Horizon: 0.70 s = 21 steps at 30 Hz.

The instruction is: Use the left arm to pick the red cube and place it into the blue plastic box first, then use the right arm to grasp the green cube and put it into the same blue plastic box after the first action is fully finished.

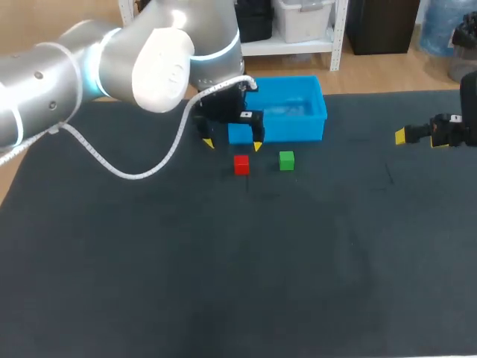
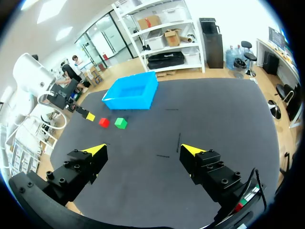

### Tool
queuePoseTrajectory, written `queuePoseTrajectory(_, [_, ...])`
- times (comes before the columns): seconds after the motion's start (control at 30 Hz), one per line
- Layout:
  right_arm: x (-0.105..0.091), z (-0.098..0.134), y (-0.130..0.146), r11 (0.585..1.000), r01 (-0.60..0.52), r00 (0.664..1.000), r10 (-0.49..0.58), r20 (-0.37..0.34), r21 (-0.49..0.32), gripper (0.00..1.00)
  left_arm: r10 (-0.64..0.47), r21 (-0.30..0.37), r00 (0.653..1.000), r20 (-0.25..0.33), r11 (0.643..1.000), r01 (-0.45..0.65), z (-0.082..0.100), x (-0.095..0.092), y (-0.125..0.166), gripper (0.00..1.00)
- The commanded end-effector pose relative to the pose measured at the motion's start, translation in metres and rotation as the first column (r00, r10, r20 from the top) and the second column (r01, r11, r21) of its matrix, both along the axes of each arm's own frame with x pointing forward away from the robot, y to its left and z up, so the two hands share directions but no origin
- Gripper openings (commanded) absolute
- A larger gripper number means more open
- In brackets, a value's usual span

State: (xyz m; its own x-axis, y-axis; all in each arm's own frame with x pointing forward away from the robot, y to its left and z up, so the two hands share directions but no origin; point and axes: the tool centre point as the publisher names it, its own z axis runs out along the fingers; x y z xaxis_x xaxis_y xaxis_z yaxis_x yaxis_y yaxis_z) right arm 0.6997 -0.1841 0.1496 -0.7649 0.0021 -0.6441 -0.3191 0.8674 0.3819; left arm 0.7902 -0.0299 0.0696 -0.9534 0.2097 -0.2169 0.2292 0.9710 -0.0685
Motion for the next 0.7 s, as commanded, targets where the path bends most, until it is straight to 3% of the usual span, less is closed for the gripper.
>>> queuePoseTrajectory(0.03, [0.000,0.000,-0.001,1.000,-0.002,1.000,0.002,0.000,0.001,1.00,0.018,-0.002,1.000,-0.011,1.000,-0.018,-0.003,-0.005,-0.002,1.00])
queuePoseTrajectory(0.7, [0.000,0.000,-0.001,1.000,-0.002,1.000,0.002,0.000,0.001,1.00,0.140,-0.017,0.988,-0.068,0.990,-0.141,-0.021,0.000,-0.003,1.00])
